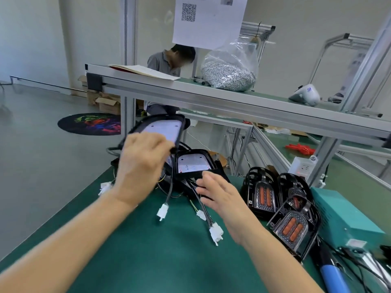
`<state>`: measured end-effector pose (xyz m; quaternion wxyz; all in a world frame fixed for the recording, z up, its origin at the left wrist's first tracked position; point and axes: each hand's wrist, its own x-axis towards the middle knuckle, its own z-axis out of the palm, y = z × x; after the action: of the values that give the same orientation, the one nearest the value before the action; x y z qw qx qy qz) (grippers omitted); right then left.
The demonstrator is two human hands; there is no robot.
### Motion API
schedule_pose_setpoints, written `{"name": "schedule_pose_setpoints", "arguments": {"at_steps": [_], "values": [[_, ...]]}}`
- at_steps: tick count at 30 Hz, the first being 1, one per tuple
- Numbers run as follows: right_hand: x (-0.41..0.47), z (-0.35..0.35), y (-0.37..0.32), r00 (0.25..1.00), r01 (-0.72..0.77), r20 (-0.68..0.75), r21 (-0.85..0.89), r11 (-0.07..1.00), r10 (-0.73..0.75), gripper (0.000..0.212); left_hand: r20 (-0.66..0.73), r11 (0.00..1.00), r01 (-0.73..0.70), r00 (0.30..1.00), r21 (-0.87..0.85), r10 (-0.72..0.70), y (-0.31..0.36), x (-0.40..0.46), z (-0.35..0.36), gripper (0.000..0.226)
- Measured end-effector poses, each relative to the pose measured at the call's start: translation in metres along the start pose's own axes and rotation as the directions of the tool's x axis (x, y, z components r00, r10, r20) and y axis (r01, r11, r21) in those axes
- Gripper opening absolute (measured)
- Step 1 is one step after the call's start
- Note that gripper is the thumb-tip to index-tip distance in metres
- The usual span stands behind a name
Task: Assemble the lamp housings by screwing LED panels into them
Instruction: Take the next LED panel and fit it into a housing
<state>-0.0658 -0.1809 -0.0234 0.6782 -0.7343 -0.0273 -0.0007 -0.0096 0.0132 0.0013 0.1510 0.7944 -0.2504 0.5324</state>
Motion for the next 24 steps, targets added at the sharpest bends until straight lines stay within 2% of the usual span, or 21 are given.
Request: {"name": "schedule_pose_setpoints", "arguments": {"at_steps": [2,5,7,11,13,16,19,21,22,24], "values": [[-0.008,0.005,-0.001,0.995,-0.058,0.09,0.221,0.974,0.038,0.04,0.002,0.997,-0.071,0.997,-0.025,0.071,0.032,-0.02,-0.005,0.012],[-0.022,0.006,0.006,0.985,-0.085,0.172,0.355,0.931,0.025,0.059,0.034,0.988,-0.102,0.994,-0.115,0.107,0.072,-0.051,-0.006,0.026],[-0.034,0.004,0.019,0.992,-0.088,0.115,0.364,0.927,0.049,0.051,0.078,0.983,-0.112,0.989,-0.148,0.124,0.091,-0.071,-0.005,0.035],[-0.057,-0.004,0.052,0.996,-0.067,-0.028,0.317,0.946,0.08,0.037,0.152,0.964,-0.141,0.972,-0.225,0.178,0.115,-0.103,0.001,0.024],[-0.066,-0.01,0.064,0.995,-0.043,-0.077,0.27,0.962,0.066,0.036,0.163,0.951,-0.139,0.969,-0.277,0.188,0.121,-0.119,0.001,0.027],[-0.072,-0.026,0.077,0.98,-0.043,-0.18,0.221,0.974,0.084,0.036,0.134,0.95,-0.061,0.985,-0.305,0.106,0.117,-0.142,-0.009,0.034],[-0.077,-0.044,0.087,0.966,-0.061,-0.233,0.208,0.976,0.11,0.037,0.201,0.939,0.081,0.98,-0.334,-0.013,0.105,-0.163,-0.018,0.016],[-0.079,-0.051,0.094,0.967,-0.082,-0.222,0.187,0.979,0.123,0.037,0.385,0.875,0.322,0.906,-0.362,-0.174,0.096,-0.173,-0.021,0.006],[-0.08,-0.054,0.097,0.968,-0.093,-0.216,0.17,0.981,0.129,0.036,0.51,0.777,0.512,0.809,-0.366,-0.292,0.094,-0.174,-0.022,0.005],[-0.081,-0.057,0.103,0.972,-0.118,-0.193,0.108,0.987,0.137,0.036,0.721,0.415,0.846,0.514,-0.336,-0.465,0.092,-0.17,-0.017,0.004]]}}
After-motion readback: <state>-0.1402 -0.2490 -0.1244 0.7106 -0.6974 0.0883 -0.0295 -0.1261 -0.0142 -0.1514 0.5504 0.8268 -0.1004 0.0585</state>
